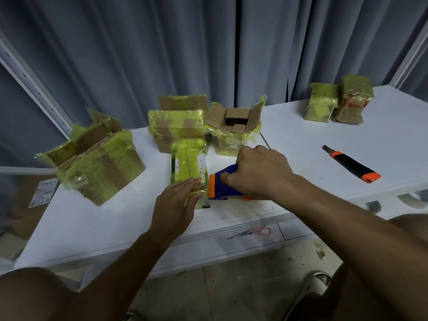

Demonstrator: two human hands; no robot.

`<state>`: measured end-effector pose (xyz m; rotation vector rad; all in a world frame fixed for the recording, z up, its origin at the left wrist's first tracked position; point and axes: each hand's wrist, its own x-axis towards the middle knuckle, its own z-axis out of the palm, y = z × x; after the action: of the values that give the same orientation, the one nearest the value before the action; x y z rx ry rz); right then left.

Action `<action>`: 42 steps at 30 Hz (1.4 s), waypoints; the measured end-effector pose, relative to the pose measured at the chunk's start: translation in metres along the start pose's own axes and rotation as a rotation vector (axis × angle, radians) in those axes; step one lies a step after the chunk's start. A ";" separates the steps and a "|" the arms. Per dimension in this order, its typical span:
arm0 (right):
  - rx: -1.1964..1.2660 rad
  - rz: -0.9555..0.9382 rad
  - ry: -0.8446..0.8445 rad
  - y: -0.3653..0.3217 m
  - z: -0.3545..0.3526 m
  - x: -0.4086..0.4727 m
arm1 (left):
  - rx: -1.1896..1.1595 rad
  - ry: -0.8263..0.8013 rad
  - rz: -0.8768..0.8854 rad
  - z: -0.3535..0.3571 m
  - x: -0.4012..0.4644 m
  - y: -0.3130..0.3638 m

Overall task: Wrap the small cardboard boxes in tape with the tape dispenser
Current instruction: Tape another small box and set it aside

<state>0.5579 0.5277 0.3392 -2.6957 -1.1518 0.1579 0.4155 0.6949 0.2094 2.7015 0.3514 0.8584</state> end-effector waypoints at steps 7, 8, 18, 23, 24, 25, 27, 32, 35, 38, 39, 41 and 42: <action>0.063 0.039 -0.066 0.002 -0.004 0.008 | -0.024 -0.006 -0.016 0.001 0.000 0.000; 0.045 0.024 -0.047 0.000 -0.004 0.007 | -0.025 -0.009 -0.021 0.002 0.000 -0.001; 0.217 0.107 -0.189 0.015 -0.004 0.025 | -0.048 0.015 -0.012 0.003 0.000 0.000; -0.211 -0.073 0.079 -0.010 0.023 0.001 | -0.081 0.016 0.020 0.004 0.001 0.002; -0.200 -0.078 0.110 -0.013 0.026 0.002 | -0.087 0.019 0.035 0.005 0.000 0.003; -0.158 -0.068 0.124 -0.015 0.026 0.006 | -0.092 0.027 0.041 0.005 0.001 0.003; -0.116 -0.039 0.088 -0.015 0.026 0.011 | -0.099 0.032 0.045 0.004 0.002 0.002; -0.077 -0.006 0.056 -0.004 0.029 0.017 | -0.186 -0.022 0.002 0.000 0.007 0.007; -0.041 0.019 0.089 0.006 0.023 0.020 | -0.219 -0.023 -0.055 0.001 0.009 0.011; -0.027 0.021 0.109 0.012 0.019 0.021 | -0.074 0.078 -0.157 0.005 0.011 0.018; -0.014 0.021 0.113 0.013 0.018 0.021 | -0.031 0.071 -0.201 0.007 0.012 0.021; 0.004 0.016 0.119 0.013 0.018 0.021 | 0.028 0.014 -0.264 0.012 0.011 0.024; 0.008 0.014 0.120 0.012 0.018 0.021 | 0.054 -0.012 -0.278 0.015 0.011 0.023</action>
<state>0.5779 0.5376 0.3183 -2.6664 -1.0949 0.0023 0.4362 0.6738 0.2117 2.6192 0.7365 0.7602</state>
